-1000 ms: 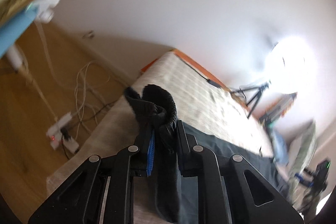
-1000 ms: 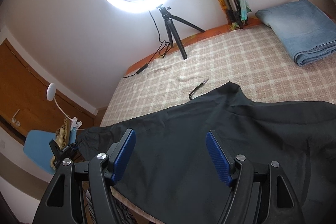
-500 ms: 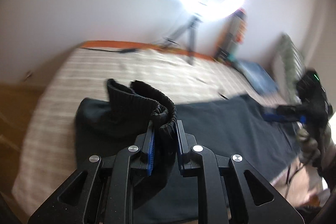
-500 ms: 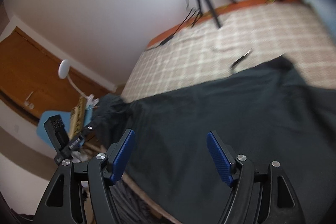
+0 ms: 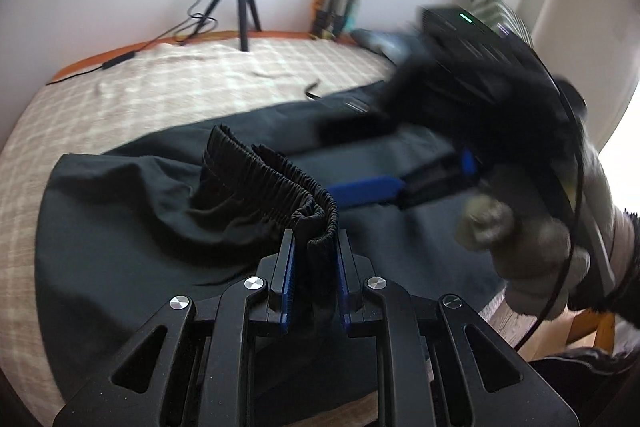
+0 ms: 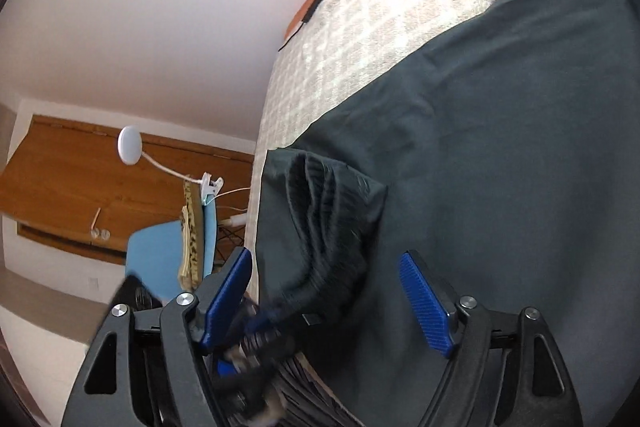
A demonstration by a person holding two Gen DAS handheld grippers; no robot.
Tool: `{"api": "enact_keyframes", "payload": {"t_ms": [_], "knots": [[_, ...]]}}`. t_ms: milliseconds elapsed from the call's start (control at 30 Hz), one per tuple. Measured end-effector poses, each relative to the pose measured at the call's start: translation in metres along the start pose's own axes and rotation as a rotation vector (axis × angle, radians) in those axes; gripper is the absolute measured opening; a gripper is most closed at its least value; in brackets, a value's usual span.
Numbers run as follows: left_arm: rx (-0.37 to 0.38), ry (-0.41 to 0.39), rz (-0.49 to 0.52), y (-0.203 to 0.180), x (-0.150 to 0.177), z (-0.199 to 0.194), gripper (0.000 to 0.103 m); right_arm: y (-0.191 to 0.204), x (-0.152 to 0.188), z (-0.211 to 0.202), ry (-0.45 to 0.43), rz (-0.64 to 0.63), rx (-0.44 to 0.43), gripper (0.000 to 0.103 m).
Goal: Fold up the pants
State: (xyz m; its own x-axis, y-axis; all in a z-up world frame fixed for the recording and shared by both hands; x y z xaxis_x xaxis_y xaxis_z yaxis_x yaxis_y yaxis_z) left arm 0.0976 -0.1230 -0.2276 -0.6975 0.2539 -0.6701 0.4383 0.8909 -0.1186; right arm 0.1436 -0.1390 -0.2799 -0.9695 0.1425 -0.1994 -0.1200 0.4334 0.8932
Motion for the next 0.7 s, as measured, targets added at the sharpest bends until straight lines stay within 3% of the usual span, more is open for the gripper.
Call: {"api": "enact_keyframes", "payload": {"t_ms": [167, 300, 367, 433, 500, 600, 700], "knots": [[-0.035, -0.027, 0.061, -0.011, 0.005, 0.001, 0.016, -0.002, 0.004, 0.014, 0.062, 0.025, 0.013, 0.077], [-0.068, -0.032, 0.152, -0.025, 0.009, 0.005, 0.017, -0.003, 0.01, 0.026, 0.104, 0.011, 0.083, 0.066], [-0.052, -0.016, 0.164, -0.029, 0.013, 0.006, 0.019, -0.005, 0.012, 0.028, 0.119, -0.008, 0.13, 0.054], [-0.038, -0.001, 0.153, -0.028, 0.016, 0.003, 0.023, -0.008, 0.01, 0.026, 0.119, -0.009, 0.155, 0.035], [0.009, 0.027, 0.138, -0.027, 0.02, -0.005, 0.027, -0.009, 0.008, 0.021, 0.103, -0.014, 0.149, 0.027], [0.047, 0.028, 0.094, -0.013, 0.021, -0.03, 0.028, -0.003, 0.004, 0.008, 0.066, -0.059, 0.159, 0.019], [0.017, -0.009, 0.022, 0.015, 0.013, -0.057, 0.034, 0.005, 0.001, -0.006, 0.036, -0.096, 0.164, 0.018]]}}
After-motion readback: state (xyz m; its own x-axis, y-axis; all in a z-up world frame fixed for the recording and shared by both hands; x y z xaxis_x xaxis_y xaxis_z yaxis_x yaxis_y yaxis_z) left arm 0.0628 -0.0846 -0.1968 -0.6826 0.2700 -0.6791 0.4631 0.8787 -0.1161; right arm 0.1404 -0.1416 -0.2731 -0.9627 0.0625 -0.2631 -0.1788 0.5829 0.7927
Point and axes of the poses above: each gripper's, at about its wrist camera, not at the fingertips, and z roughly the way its jaws point, y to its left, x to its underside, the point moved 9 cm from there along z, roughly the way its jaws point, and after that the axes turned 8 degrees about -x, right-handed, at the moved point
